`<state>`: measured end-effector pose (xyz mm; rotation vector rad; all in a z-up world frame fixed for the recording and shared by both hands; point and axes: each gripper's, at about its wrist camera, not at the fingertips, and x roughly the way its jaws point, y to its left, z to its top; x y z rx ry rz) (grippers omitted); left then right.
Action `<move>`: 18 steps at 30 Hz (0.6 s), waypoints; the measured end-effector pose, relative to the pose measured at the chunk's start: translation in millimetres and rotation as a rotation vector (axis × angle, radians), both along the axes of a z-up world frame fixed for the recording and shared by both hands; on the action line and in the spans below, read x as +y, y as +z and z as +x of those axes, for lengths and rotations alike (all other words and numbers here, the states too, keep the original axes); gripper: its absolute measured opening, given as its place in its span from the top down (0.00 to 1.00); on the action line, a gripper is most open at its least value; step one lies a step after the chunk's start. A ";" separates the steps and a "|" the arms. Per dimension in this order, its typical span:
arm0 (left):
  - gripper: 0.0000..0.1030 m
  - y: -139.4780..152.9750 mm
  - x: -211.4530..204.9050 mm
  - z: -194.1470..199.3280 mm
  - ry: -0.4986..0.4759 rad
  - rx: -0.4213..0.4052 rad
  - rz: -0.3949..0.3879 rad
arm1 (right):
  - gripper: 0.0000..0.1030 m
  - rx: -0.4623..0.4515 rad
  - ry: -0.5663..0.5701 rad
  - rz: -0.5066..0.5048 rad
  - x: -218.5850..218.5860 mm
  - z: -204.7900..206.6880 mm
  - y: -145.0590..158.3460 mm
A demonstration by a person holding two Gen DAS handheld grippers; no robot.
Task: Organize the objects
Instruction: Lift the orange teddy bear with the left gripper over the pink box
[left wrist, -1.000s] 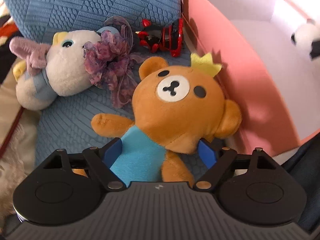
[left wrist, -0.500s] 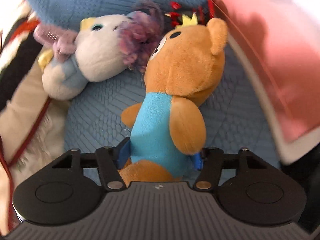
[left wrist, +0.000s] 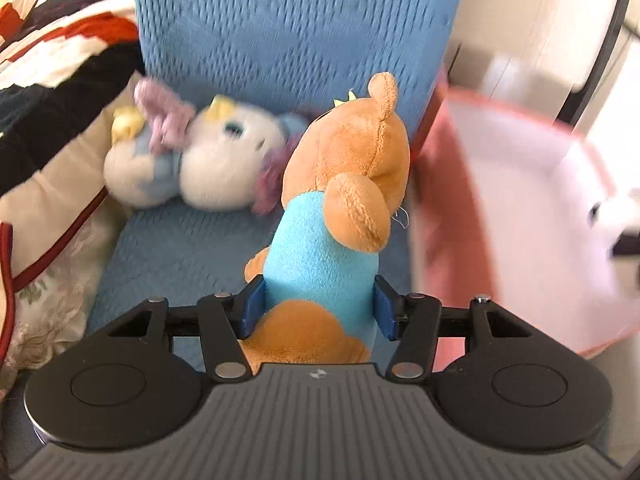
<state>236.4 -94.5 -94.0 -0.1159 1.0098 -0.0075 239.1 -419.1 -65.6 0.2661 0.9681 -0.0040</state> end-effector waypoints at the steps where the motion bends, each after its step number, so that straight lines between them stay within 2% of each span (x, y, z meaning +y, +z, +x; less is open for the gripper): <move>1: 0.41 8.4 -4.2 0.9 0.007 -0.017 -0.026 | 0.53 -0.006 0.003 0.003 -0.9 -0.2 2.4; 5: 0.41 40.8 -28.8 10.5 0.000 -0.089 -0.109 | 0.53 -0.023 -0.004 0.013 -6.8 -1.2 8.4; 10: 0.41 61.8 -66.3 28.7 -0.034 -0.125 -0.195 | 0.52 -0.039 -0.030 0.016 -21.0 -2.9 7.9; 14: 0.41 58.0 -105.5 41.3 -0.085 -0.114 -0.193 | 0.52 -0.031 -0.055 0.001 -36.8 -2.1 -0.4; 18: 0.41 41.2 -133.7 48.0 -0.123 -0.080 -0.219 | 0.52 0.006 -0.080 0.001 -50.6 1.1 -19.1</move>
